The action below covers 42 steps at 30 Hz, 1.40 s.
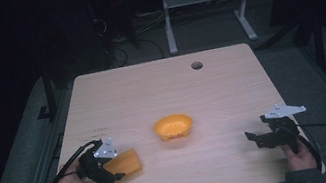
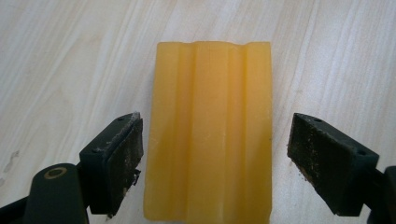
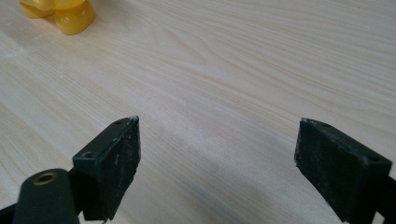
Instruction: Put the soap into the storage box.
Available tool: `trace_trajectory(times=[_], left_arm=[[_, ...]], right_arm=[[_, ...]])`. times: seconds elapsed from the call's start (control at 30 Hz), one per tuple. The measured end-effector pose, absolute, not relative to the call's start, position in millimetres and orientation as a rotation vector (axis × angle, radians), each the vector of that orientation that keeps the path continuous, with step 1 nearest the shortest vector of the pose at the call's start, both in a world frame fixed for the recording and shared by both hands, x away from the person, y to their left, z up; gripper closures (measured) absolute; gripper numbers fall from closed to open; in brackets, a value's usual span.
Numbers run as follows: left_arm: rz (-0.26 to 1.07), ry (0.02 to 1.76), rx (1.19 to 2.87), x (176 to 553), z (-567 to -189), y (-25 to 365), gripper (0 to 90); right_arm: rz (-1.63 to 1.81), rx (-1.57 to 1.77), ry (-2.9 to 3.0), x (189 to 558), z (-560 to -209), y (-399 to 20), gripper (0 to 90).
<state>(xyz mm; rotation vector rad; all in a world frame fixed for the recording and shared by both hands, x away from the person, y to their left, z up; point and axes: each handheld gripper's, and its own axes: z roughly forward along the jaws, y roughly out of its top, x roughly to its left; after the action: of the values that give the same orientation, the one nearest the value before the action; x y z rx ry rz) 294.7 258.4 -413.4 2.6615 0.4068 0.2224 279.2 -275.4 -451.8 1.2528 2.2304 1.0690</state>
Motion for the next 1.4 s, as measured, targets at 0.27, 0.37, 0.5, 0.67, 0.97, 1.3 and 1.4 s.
trace_trajectory(times=[0.27, 0.37, 0.5, 0.67, 0.97, 1.3, 1.4], left_arm=[[0.200, 0.413, 2.694, 299.3, -421.0, 252.4, 17.5], [0.193, 0.419, 2.707, 300.9, -423.7, 251.4, 16.7], [0.182, 0.437, 2.707, 303.9, -428.1, 250.3, 16.8], [0.159, 0.440, 2.725, 307.2, -432.7, 247.3, 16.8], [0.135, 0.436, 2.761, 311.0, -440.5, 242.8, 17.6], [0.103, 0.435, 2.769, 314.0, -444.0, 238.4, 19.0], [0.095, 0.434, 2.770, 314.5, -443.8, 238.4, 19.4]], right_arm=[[1.070, 1.251, 2.235, 279.2, -451.8, -275.1, 13.9], [1.071, 1.248, 2.236, 279.2, -451.8, -274.8, 13.9], [1.073, 1.245, 2.237, 279.4, -451.8, -274.8, 13.9], [1.071, 1.245, 2.242, 279.5, -451.9, -274.1, 13.9], [1.073, 1.244, 2.243, 279.5, -451.8, -274.2, 13.9], [1.074, 1.246, 2.246, 279.5, -451.8, -273.7, 13.9], [1.074, 1.246, 2.246, 279.5, -451.8, -273.7, 14.0]])
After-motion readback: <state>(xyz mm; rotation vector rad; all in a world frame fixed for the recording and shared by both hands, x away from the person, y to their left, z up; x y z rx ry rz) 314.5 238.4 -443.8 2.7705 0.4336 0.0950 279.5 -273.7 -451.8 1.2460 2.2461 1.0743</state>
